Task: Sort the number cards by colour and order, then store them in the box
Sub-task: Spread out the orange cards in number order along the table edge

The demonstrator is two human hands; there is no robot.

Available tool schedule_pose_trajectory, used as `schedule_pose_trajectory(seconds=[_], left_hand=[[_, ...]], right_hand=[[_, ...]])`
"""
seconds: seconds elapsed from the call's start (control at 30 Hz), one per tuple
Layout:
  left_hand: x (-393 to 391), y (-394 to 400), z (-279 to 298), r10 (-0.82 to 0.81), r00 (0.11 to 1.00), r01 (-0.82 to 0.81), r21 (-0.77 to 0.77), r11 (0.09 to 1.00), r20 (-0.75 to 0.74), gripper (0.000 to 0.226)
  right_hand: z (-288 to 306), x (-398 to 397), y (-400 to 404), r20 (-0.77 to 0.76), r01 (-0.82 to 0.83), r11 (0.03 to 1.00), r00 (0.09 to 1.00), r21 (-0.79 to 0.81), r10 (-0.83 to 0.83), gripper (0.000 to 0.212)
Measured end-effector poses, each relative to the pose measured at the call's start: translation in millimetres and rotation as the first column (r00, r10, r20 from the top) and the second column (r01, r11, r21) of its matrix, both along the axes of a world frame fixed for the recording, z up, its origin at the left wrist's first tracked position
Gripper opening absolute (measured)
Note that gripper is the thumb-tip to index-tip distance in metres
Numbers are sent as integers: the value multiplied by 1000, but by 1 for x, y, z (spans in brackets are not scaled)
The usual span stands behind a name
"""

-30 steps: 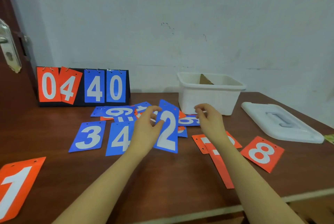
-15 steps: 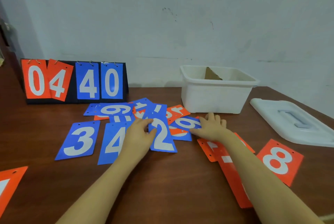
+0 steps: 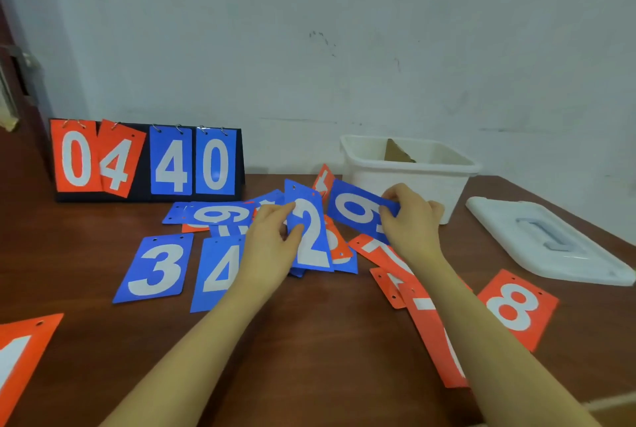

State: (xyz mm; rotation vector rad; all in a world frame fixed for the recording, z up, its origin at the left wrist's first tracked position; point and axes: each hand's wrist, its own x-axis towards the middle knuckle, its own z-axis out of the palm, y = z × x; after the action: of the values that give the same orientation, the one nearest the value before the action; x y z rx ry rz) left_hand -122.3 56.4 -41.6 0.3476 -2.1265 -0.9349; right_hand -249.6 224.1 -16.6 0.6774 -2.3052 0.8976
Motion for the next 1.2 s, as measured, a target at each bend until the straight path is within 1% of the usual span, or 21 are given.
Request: schedule_pose_trajectory(seconds=[0.07, 0.1, 0.13, 0.2, 0.23, 0.27, 0.37, 0.43, 0.47, 0.57, 0.67, 0.77, 0.83, 0.9, 0.97, 1.0, 1.03, 1.07, 1.1, 1.13, 1.2], left_hand=[[3, 2, 4, -13, 999, 13, -11, 1000, 31, 45], [6, 4, 6, -27, 999, 27, -10, 1000, 39, 46], [9, 4, 7, -42, 999, 42, -8, 999, 33, 46], [21, 5, 10, -62, 998, 62, -15, 998, -18, 44], [28, 6, 12, -66, 997, 65, -21, 998, -50, 43], [36, 5, 15, -64, 994, 62, -27, 998, -84, 41], [69, -7, 22, 22, 979, -27, -19, 999, -201, 36], [94, -19, 26, 61, 962, -53, 35, 998, -265, 30], [107, -25, 26, 42, 961, -31, 44, 999, -272, 26], [137, -38, 22, -46, 983, 49, 16, 999, -179, 12], [159, -50, 14, -30, 982, 31, 4, 1000, -187, 10], [173, -61, 10, -28, 978, 32, 15, 999, -209, 8], [177, -65, 8, -20, 985, 19, -9, 1000, -170, 9], [177, -66, 3, 1, 995, -6, -45, 999, -104, 12], [174, -65, -2, 25, 996, -27, -30, 999, -85, 8], [172, -64, -4, 42, 994, -41, 20, 999, -104, 5], [169, -63, -6, 74, 988, -59, 110, 992, -137, 7], [167, -62, -6, 114, 978, -75, 219, 973, -175, 12], [165, -62, -6, 156, 966, -86, 313, 946, -206, 16], [162, -61, -4, 187, 956, -94, 370, 924, -224, 17], [159, -60, -1, 198, 952, -90, 406, 910, -232, 17]], right_hand=[[8, 15, 6, -40, -18, 997, 999, -74, 16, 13], [12, 22, 9, -11, -65, 985, 998, -162, 64, 13], [16, 30, 13, 42, -135, 949, 987, -283, 153, 13], [23, 48, 14, 147, -261, 820, 913, -510, 381, 17], [26, 56, 14, 175, -304, 760, 861, -574, 477, 18], [27, 63, 12, 188, -343, 727, 820, -595, 541, 20], [32, 87, 1, 179, -493, 668, 714, -557, 676, 27], [32, 100, -10, 230, -564, 649, 638, -511, 735, 25], [30, 107, -17, 270, -594, 655, 609, -468, 746, 23], [23, 127, -43, 342, -671, 689, 601, -274, 722, 26], [20, 142, -65, 368, -712, 664, 569, -228, 736, 25], [19, 149, -80, 397, -759, 636, 546, -137, 738, 21], [18, 152, -86, 400, -780, 617, 536, -102, 744, 21], [15, 154, -91, 393, -781, 614, 532, -112, 750, 24], [9, 156, -94, 330, -737, 656, 585, -165, 741, 32], [6, 157, -95, 270, -689, 685, 630, -238, 728, 38], [2, 157, -96, 218, -621, 706, 678, -341, 702, 44], [-1, 157, -98, 202, -538, 716, 719, -444, 665, 50], [-5, 157, -100, 239, -448, 723, 738, -525, 631, 57], [-10, 159, -103, 320, -366, 730, 721, -577, 615, 64], [-22, 164, -112, 486, -275, 735, 601, -620, 635, 69]])
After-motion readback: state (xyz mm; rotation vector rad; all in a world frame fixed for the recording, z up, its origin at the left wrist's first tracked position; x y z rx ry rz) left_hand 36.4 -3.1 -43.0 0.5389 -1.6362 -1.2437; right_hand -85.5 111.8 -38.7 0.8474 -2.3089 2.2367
